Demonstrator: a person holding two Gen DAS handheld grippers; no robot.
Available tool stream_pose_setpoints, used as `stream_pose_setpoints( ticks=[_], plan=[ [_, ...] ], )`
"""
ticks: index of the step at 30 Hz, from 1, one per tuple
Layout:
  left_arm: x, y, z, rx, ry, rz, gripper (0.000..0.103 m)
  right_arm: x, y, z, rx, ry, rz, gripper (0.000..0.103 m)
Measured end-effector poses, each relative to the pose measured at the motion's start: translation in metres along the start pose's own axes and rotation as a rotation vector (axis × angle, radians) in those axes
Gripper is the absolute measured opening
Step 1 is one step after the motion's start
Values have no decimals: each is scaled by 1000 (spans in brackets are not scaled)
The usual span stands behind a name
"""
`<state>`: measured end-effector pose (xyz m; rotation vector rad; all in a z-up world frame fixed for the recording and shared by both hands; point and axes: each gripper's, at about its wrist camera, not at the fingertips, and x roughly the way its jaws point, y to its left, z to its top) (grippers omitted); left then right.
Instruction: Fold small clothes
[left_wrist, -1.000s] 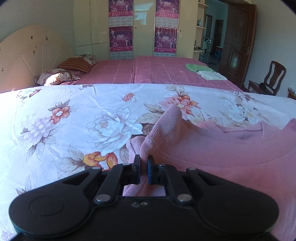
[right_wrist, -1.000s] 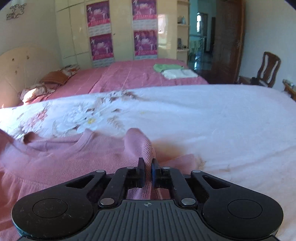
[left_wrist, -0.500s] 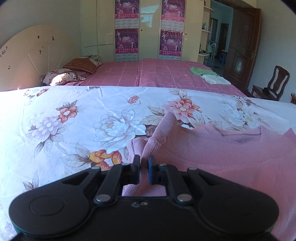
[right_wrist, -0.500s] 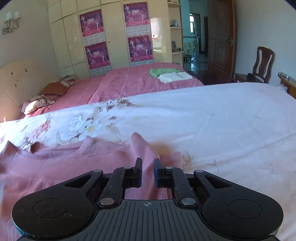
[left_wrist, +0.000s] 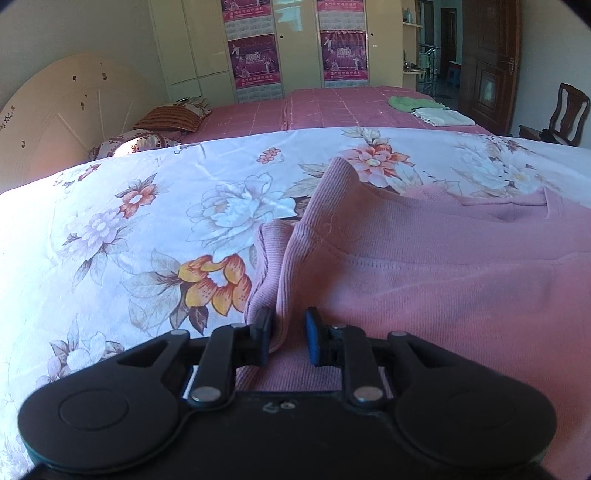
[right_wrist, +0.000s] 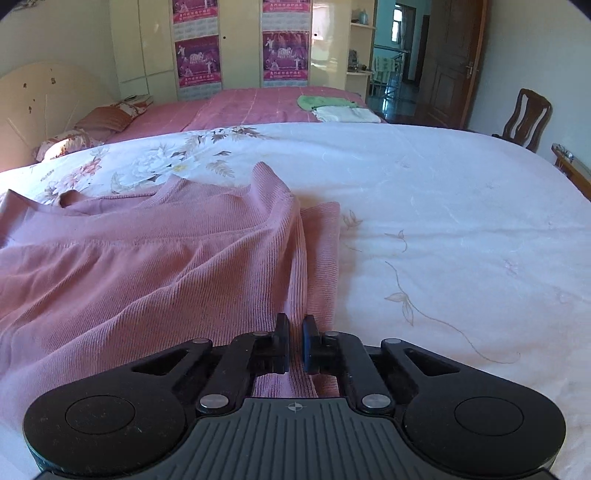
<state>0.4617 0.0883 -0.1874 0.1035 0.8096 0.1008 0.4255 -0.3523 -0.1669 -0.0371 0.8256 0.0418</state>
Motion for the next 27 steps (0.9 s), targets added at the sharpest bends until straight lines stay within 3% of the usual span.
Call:
stream_pose_setpoints(
  ticks=[2,4,9,12,17,20,22,27],
  plan=[
    [1,1,0,-13,-1,5,19,3,-10,-10,8,13,-64,3],
    [0,1,1,-10,0,8,19,4,-23,-11,83,24,-44,4],
    [-28,5,2,-52,-49,-42,20,-19,-14,4,86,-46,6,4],
    [-50,-4,-1,-48,-78,-92,20,-32,4,14,54,-95,61,4],
    [-63,-40,-15,28,-79,-155,29,-27,50,15,-14,-88,139,4],
    [-48,-43,-32,50,-23,-112,29,-12,61,0,-72,-40,107,4],
    [-44,-30,-42,12,-34,-121,32,0,53,-15,-90,6,59,4],
    [-51,-19,-41,-33,-6,-105,31,-6,30,-27,-72,5,19,4]
  ],
)
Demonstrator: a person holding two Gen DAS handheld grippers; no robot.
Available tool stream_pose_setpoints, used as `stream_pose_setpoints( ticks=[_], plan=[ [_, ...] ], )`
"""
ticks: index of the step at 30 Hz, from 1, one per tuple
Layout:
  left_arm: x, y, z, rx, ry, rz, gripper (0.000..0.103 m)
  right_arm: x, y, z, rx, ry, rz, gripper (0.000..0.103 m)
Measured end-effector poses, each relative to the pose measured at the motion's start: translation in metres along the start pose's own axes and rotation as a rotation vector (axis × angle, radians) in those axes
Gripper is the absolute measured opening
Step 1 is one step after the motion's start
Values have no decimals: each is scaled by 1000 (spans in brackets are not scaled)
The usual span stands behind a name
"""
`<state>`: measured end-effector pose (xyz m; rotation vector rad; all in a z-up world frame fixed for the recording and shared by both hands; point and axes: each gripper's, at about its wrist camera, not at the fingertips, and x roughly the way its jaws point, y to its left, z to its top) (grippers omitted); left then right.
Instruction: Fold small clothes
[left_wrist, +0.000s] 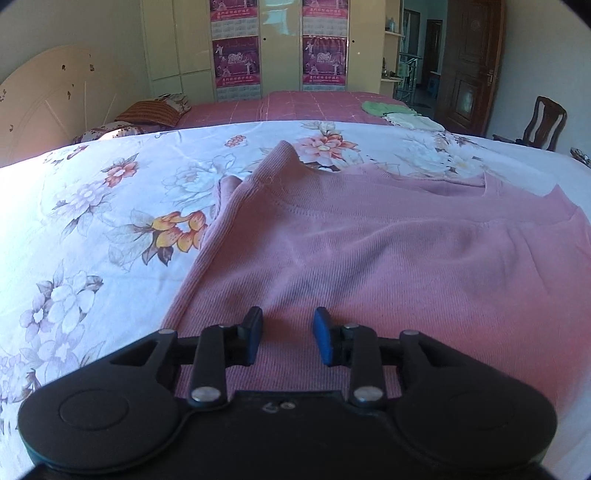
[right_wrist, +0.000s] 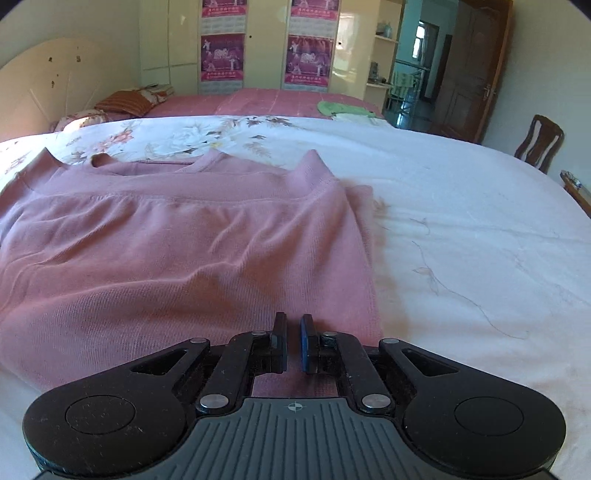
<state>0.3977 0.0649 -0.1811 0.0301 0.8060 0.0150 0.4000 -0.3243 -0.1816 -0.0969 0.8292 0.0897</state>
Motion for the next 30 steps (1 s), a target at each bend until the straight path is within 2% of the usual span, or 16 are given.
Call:
stream_pose_setpoints(
  ticks=[3,5,9,12,14,17,20,23,25,30],
  plan=[
    [-15,-4,1,-22,-19,-30,29,-11,6,5,4,0,6,4],
    [-20,-12,2,-8,-33,-47,29,-24,16,11,23,-56,64,4],
    [-19,-33,7,-1,-35,-88,29,-27,50,27,-30,-90,120,4],
    [-13,-42,1,16,-5,-91,33,-15,63,24,-67,-47,115,4],
    [-10,-39,-7,4,3,-82,36,-7,59,13,-61,-13,109,4],
    [-11,-31,-12,-16,15,-67,36,-11,46,-4,-76,-31,58,5],
    [-14,-24,-13,-21,22,-72,36,-16,25,-15,-31,-15,28,5],
    [-15,-25,-14,-20,20,-64,36,-20,17,-20,-44,9,2,5],
    [-18,-28,-13,-27,24,-62,34,-25,19,-17,-40,20,8,5],
    [-17,-34,-11,-11,26,-45,34,-37,32,-5,-11,-34,64,6]
  ],
)
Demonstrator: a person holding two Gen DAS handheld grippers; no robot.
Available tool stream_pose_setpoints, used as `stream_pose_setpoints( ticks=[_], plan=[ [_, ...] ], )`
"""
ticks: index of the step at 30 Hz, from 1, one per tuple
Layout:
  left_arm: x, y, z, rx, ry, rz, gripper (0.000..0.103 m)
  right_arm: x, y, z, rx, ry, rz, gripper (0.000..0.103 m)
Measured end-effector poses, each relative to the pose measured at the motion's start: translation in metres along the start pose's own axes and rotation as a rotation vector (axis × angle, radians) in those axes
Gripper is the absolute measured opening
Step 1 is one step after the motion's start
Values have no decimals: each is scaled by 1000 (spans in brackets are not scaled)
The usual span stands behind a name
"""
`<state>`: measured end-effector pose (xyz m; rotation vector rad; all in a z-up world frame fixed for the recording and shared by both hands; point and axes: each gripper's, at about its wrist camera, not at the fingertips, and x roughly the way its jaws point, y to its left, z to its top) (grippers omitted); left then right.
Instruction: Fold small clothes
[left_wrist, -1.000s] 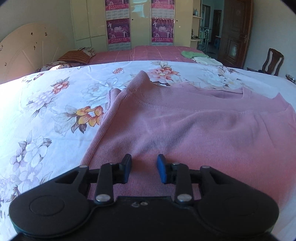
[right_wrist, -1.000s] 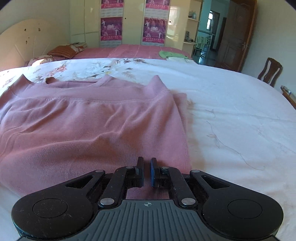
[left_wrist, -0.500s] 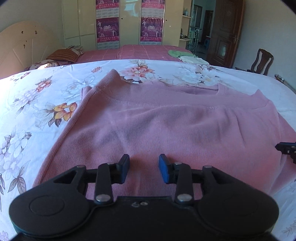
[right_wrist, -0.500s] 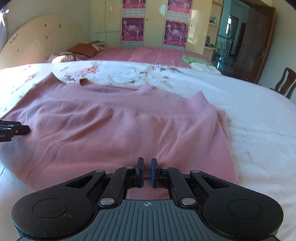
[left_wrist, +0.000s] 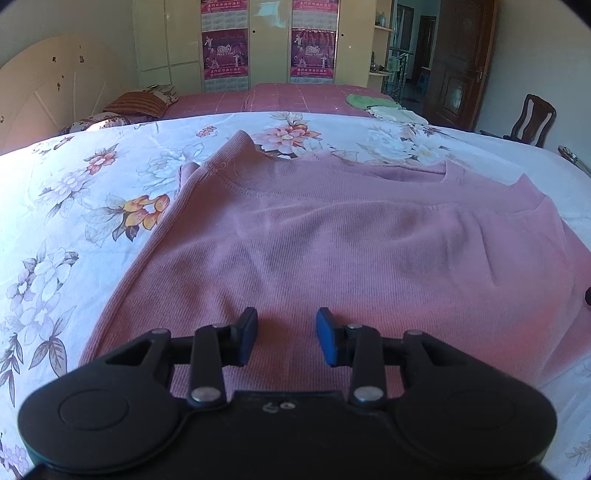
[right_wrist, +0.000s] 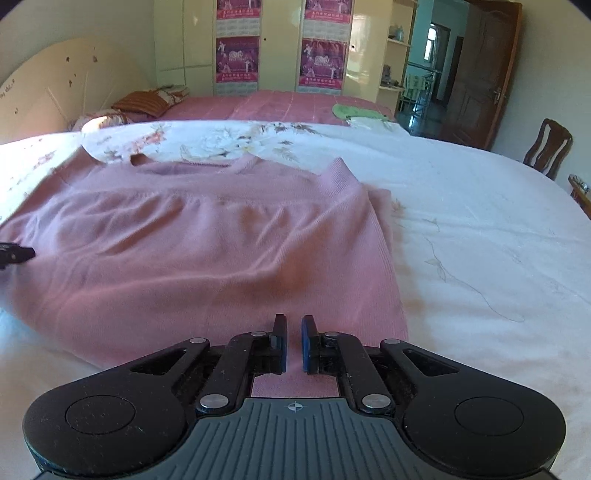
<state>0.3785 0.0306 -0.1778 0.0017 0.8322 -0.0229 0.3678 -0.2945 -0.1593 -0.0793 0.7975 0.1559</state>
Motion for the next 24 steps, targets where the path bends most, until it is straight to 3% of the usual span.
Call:
stream_pose_setpoints(
  ticks=[7,9,11,15,20,24],
  plan=[
    [0,-1,-1,4,2,9,37,15,10,-11,-58,56,-17,9],
    [0,-1,-2,3,1,11,38,13,5,-18,-60,68,-32,23],
    [-1,0,-4,9,-2,16,40,9,-1,-24,-54,70,-59,45],
    [-8,3,-4,0,1,7,42,1,-7,-21,-15,88,-59,46],
    [-23,1,12,14,-56,-48,47,-28,2,-2,45,-24,-14,46],
    [-10,-9,30,24,-56,-80,48,-14,24,25,30,-59,41,46]
  ],
)
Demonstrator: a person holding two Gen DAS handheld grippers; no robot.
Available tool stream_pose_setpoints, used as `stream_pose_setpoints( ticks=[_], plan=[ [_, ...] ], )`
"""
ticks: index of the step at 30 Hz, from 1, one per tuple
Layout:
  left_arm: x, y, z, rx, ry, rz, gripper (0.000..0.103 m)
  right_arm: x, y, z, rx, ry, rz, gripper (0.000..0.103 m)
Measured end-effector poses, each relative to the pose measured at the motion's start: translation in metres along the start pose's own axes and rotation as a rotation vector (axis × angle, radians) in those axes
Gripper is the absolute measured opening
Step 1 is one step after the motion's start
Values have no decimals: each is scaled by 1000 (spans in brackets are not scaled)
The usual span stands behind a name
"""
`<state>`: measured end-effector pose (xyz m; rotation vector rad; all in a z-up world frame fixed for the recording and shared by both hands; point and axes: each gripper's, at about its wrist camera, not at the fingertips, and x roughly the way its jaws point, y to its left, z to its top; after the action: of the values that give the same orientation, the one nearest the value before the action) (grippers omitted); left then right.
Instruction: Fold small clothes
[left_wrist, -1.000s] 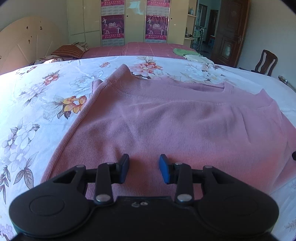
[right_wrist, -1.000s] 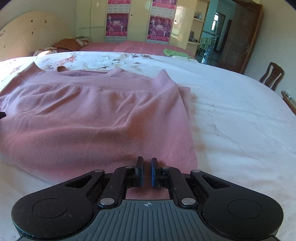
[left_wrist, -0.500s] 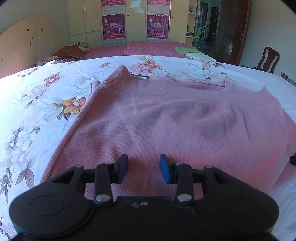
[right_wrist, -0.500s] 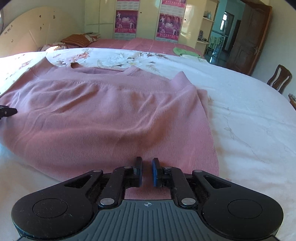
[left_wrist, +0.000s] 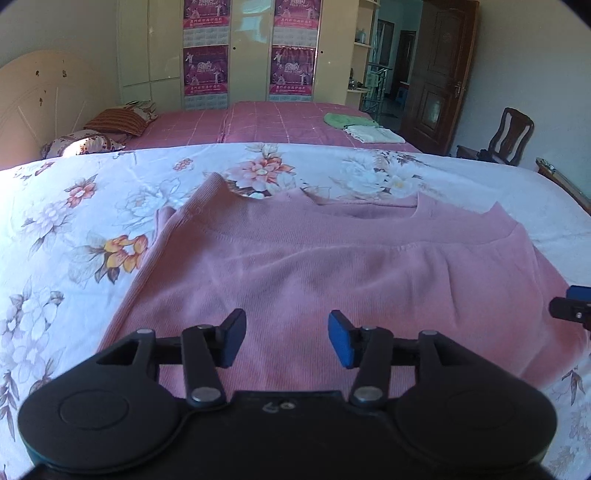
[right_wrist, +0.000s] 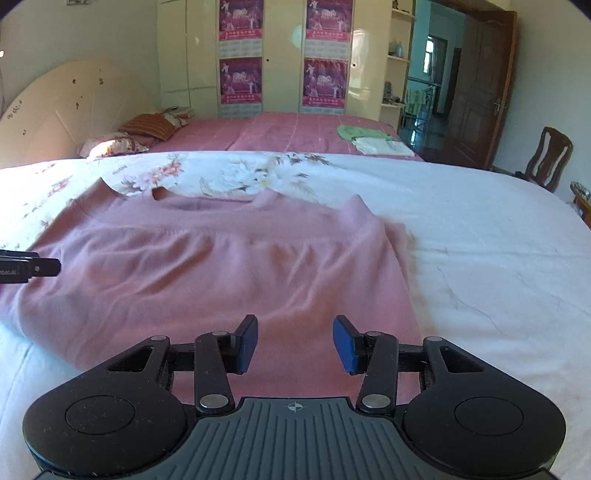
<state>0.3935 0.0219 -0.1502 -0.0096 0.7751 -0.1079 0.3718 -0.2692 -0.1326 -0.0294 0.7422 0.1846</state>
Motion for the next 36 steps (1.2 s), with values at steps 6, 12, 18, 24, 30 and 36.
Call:
stream_pose_setpoints(
  ticks=[6,12,18,24,30,36],
  plan=[
    [43,-10,17,44,1,35,48,61,26,26,-35,8,49,46],
    [83,5,29,-33,30,64,54,126,13,45,-3,55,41,46],
    [106,7,46,-43,14,94,57,149,9,63,-7,20,43,46],
    [98,4,52,-77,18,109,55,140,4,71,32,10,64,46],
    [44,-8,23,-42,9,57,58,81,25,50,-49,-21,129,46],
    [38,-14,-10,-35,35,64,66,81,53,13,-116,43,95,46]
  ],
)
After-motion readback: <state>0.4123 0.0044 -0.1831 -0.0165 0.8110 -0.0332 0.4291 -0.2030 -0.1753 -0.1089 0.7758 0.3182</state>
